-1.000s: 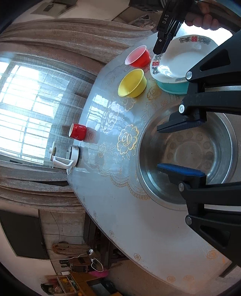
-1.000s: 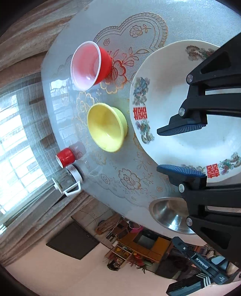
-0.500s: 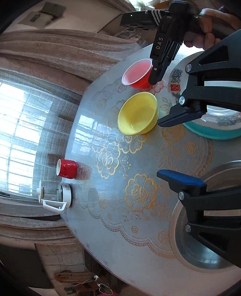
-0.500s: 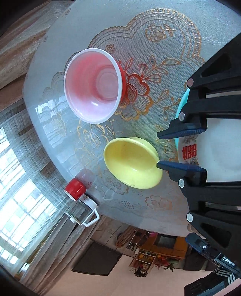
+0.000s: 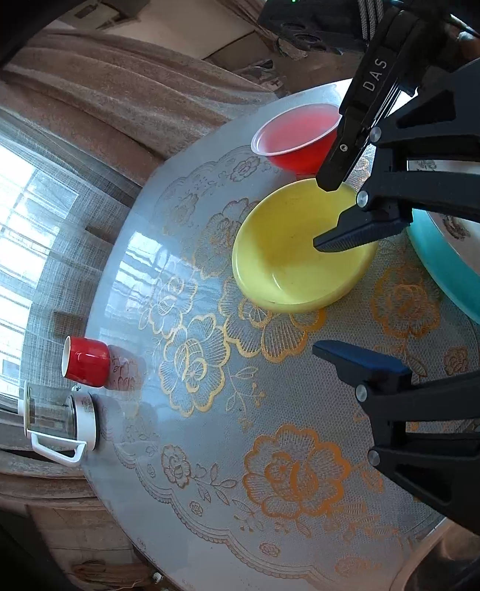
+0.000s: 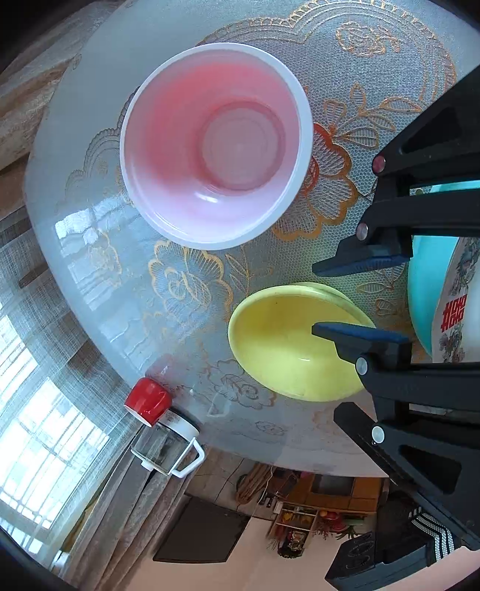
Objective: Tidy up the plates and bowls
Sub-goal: 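Move the left gripper to the yellow bowl and grasp its rim, then lift the yellow bowl with the left gripper and carry it over the steel basin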
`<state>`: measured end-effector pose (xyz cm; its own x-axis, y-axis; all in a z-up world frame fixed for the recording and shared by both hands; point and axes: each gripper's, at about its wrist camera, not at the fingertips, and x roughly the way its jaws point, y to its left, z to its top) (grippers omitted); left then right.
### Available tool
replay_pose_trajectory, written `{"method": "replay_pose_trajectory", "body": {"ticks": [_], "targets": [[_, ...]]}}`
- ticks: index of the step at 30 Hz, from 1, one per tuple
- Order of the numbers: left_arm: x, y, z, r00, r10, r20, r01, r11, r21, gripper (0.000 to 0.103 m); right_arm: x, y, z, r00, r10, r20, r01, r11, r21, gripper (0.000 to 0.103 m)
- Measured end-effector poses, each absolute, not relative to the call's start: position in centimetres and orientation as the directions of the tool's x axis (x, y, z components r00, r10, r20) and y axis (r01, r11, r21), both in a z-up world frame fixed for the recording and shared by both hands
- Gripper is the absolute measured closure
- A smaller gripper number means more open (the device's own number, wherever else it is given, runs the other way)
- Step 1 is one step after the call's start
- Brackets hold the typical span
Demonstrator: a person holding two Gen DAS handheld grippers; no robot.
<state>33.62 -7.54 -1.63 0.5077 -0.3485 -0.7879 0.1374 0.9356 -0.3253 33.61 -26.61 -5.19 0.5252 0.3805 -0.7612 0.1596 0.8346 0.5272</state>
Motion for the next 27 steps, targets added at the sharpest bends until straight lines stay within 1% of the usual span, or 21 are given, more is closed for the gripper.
{"method": "replay_pose_trajectory", "body": {"ticks": [1, 2, 3, 4, 6, 9, 15, 23, 27], "targets": [[33.6, -8.0, -1.9, 0.495, -0.345, -0.797, 0.154, 0.938, -0.310, 0.076, 33.6, -26.4, -5.1, 0.526, 0.372, -0.765, 0.150, 0.845, 0.513, 0.086], [33.5, -8.4, -2.1, 0.491, -0.338, -0.803, 0.162, 0.941, -0.297, 0.080, 33.8, -26.1, -5.1, 0.524, 0.364, -0.770, 0.140, 0.855, 0.499, 0.089], [33.4, -8.6, -2.2, 0.495, -0.325, -0.805, 0.162, 0.946, -0.282, 0.081, 33.9, -25.8, -5.2, 0.521, 0.353, -0.777, 0.131, 0.866, 0.482, 0.091], [33.2, -8.6, -2.2, 0.505, -0.314, -0.804, 0.163, 0.950, -0.268, 0.082, 33.7, -25.7, -5.1, 0.525, 0.343, -0.779, 0.122, 0.876, 0.467, 0.091], [33.2, -8.4, -2.2, 0.504, -0.321, -0.802, 0.157, 0.947, -0.280, 0.084, 33.6, -25.6, -5.0, 0.523, 0.328, -0.787, 0.116, 0.887, 0.447, 0.091], [32.7, -7.9, -1.9, 0.506, -0.336, -0.795, 0.145, 0.941, -0.306, 0.084, 33.5, -25.8, -4.8, 0.521, 0.339, -0.783, 0.114, 0.882, 0.458, 0.091], [30.2, -6.9, 0.7, 0.564, -0.338, -0.753, 0.155, 0.939, -0.306, 0.084, 32.1, -25.1, -2.5, 0.559, 0.352, -0.750, 0.063, 0.884, 0.463, 0.091], [25.1, -5.0, 4.0, 0.644, -0.328, -0.691, 0.193, 0.944, -0.269, 0.084, 28.1, -23.6, 0.3, 0.596, 0.379, -0.708, -0.012, 0.886, 0.464, 0.091], [23.1, -3.7, 4.7, 0.661, -0.337, -0.671, 0.193, 0.940, -0.281, 0.084, 26.2, -22.5, 0.9, 0.603, 0.394, -0.693, -0.041, 0.884, 0.466, 0.091]]}}
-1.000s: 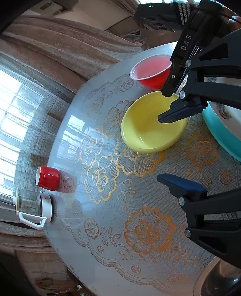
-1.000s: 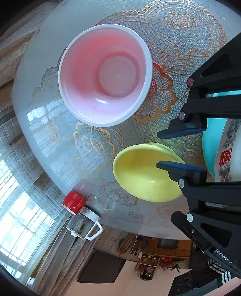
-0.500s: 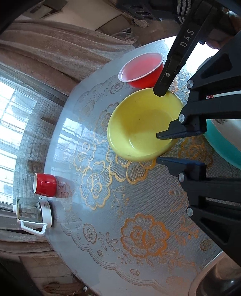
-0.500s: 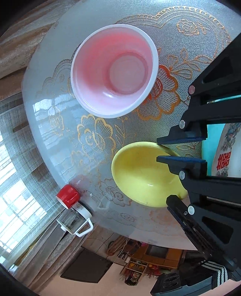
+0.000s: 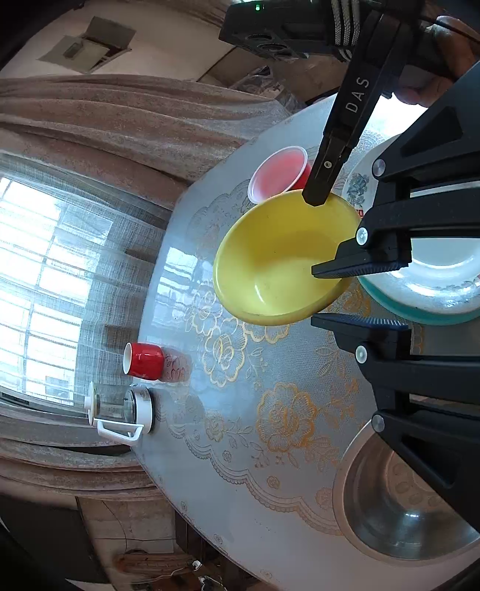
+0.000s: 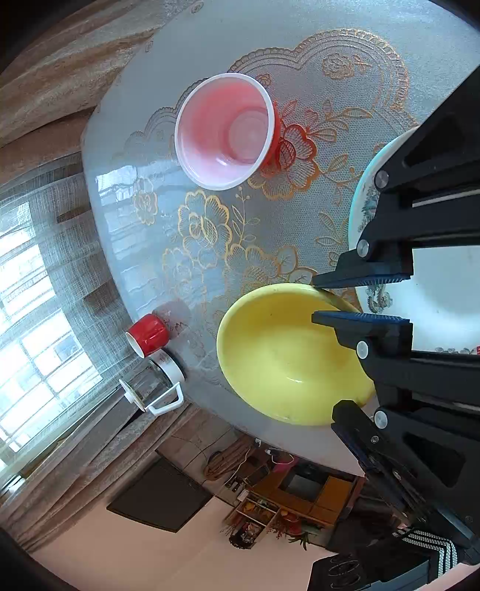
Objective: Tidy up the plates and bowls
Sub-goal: 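Lift the yellow bowl with the left gripper and carry it over the steel basin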
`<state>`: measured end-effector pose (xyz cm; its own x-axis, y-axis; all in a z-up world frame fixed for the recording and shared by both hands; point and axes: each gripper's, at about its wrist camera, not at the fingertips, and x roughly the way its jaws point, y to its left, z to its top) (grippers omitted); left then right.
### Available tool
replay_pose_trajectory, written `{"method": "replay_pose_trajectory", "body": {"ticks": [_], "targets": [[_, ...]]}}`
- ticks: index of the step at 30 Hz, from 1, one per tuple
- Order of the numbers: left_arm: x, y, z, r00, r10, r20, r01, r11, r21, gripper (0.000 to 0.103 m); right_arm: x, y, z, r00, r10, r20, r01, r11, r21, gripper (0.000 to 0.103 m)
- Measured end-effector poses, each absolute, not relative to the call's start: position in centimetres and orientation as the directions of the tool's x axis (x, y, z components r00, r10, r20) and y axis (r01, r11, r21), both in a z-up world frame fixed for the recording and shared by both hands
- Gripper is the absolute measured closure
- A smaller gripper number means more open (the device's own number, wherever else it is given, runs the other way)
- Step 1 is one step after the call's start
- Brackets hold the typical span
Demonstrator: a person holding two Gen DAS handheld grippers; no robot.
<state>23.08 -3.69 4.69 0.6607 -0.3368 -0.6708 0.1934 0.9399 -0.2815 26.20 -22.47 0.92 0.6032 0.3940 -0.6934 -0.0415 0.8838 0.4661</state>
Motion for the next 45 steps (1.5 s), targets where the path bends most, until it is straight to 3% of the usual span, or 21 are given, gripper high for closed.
{"method": "replay_pose_trajectory", "body": {"ticks": [28, 45], "targets": [[10.8, 9.1, 2.5, 0.739, -0.233, -0.632, 0.031, 0.949, -0.313, 0.084, 19.8, -9.1, -0.5, 0.496, 0.516, -0.698, -0.277, 0.856, 0.435, 0.091], [9.2, 13.5, -1.2, 0.706, -0.205, -0.678, -0.069, 0.933, -0.354, 0.084, 19.5, -4.3, -3.3, 0.407, 0.512, -0.756, -0.338, 0.854, 0.396, 0.090]]}}
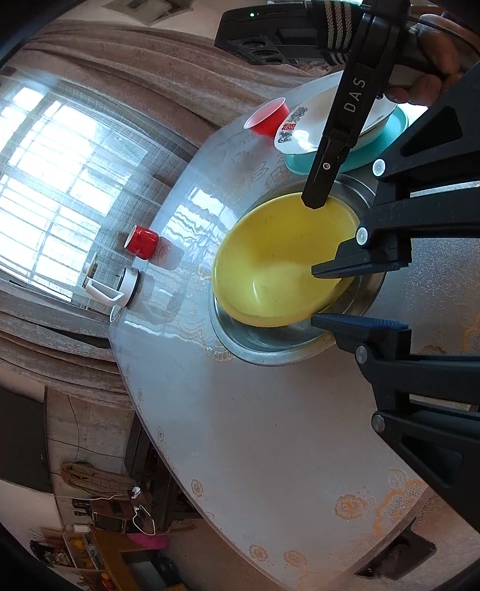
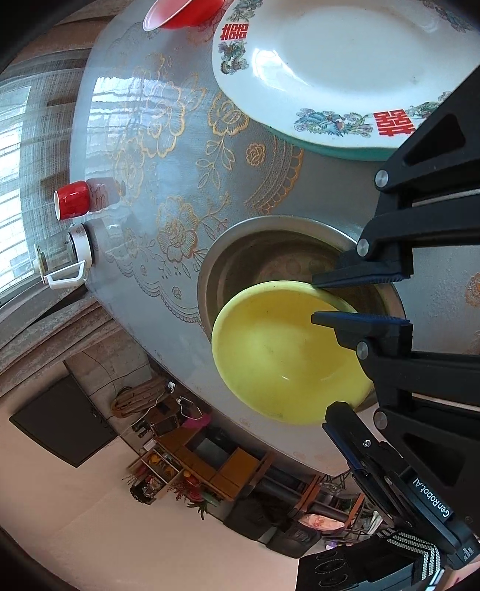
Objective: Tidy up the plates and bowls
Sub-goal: 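Lift the yellow bowl with the left gripper and carry it over the steel basin, then lower the yellow bowl into the steel basin and open the left gripper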
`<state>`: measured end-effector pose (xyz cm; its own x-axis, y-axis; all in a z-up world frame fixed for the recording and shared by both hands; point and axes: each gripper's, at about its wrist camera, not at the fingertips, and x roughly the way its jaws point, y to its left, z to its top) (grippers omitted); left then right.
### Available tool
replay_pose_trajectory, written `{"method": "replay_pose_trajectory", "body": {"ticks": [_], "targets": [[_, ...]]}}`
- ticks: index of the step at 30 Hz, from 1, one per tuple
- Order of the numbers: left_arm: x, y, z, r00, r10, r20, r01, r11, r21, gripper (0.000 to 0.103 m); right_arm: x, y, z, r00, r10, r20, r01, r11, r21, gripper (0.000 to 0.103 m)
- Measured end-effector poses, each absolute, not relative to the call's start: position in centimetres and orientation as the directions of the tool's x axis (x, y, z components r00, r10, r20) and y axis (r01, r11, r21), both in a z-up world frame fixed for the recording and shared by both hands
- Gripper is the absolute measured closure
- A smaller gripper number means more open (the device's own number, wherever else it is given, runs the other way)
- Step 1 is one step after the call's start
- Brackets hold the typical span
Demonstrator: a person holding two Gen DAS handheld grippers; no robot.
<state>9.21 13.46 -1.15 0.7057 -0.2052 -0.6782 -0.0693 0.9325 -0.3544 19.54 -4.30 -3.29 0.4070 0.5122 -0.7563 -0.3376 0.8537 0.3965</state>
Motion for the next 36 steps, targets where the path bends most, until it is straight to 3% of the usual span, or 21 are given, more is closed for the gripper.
{"method": "replay_pose_trajectory", "body": {"ticks": [30, 36], "targets": [[10.7, 13.8, -1.1, 0.703, -0.237, -0.670, -0.029, 0.932, -0.360, 0.084, 18.9, -4.3, -3.2, 0.433, 0.482, -0.761, -0.318, 0.872, 0.371, 0.090], [11.6, 13.5, -2.1, 0.671, -0.225, -0.706, -0.045, 0.939, -0.341, 0.084, 19.0, -4.0, -3.0, 0.444, 0.459, -0.770, -0.315, 0.884, 0.346, 0.089]]}}
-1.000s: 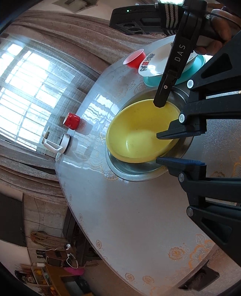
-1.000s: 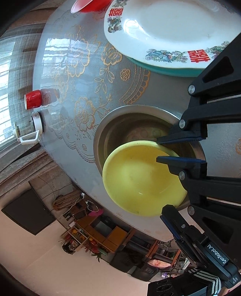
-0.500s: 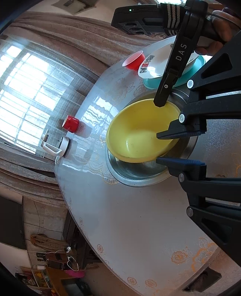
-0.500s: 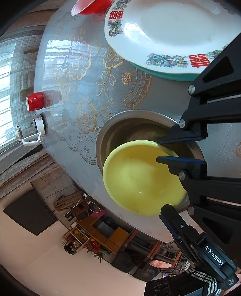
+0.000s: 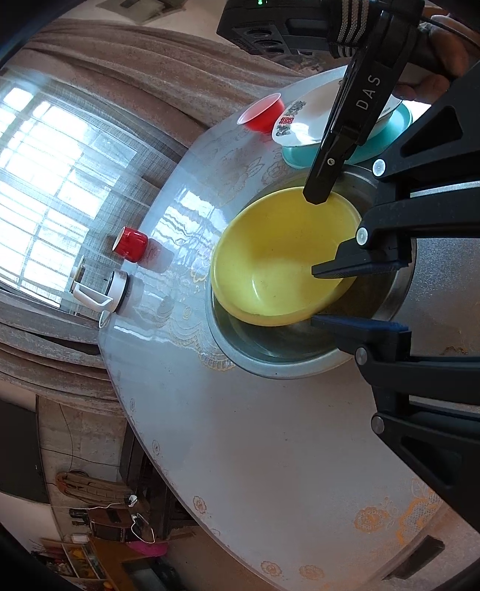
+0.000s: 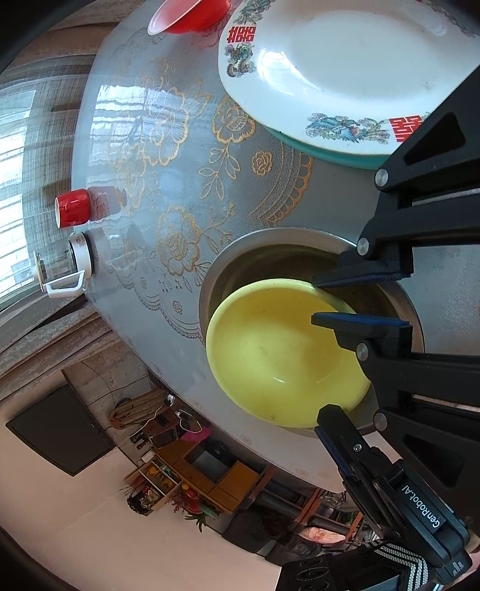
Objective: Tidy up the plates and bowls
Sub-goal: 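Lower the yellow bowl into the steel basin and open the left gripper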
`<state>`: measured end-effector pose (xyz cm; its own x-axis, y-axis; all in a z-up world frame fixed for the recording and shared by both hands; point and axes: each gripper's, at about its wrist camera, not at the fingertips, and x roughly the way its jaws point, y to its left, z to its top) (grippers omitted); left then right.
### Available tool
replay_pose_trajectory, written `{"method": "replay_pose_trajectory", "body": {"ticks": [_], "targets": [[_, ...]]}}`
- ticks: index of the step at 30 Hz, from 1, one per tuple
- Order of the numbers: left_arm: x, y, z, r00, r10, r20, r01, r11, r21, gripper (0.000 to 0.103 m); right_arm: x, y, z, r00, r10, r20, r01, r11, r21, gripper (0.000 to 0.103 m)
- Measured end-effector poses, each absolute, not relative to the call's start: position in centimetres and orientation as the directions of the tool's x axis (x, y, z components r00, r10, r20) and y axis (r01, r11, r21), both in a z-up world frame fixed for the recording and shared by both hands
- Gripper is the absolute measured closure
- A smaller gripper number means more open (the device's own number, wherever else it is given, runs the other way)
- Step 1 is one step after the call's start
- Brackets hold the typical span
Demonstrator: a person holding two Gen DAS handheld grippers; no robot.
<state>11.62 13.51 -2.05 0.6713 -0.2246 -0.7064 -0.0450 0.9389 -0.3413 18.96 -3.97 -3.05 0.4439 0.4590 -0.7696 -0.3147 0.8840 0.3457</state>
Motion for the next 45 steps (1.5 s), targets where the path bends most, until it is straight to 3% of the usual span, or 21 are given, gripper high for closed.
{"method": "replay_pose_trajectory", "body": {"ticks": [23, 45], "targets": [[10.8, 12.6, -1.3, 0.726, -0.137, -0.674, -0.023, 0.974, -0.224, 0.083, 18.3, -2.4, -3.0, 0.490, 0.397, -0.776, -0.349, 0.905, 0.243, 0.084], [9.6, 11.6, -1.2, 0.736, -0.101, -0.669, -0.026, 0.984, -0.176, 0.081, 17.3, -2.6, -3.2, 0.507, 0.422, -0.752, -0.359, 0.896, 0.260, 0.080]]}}
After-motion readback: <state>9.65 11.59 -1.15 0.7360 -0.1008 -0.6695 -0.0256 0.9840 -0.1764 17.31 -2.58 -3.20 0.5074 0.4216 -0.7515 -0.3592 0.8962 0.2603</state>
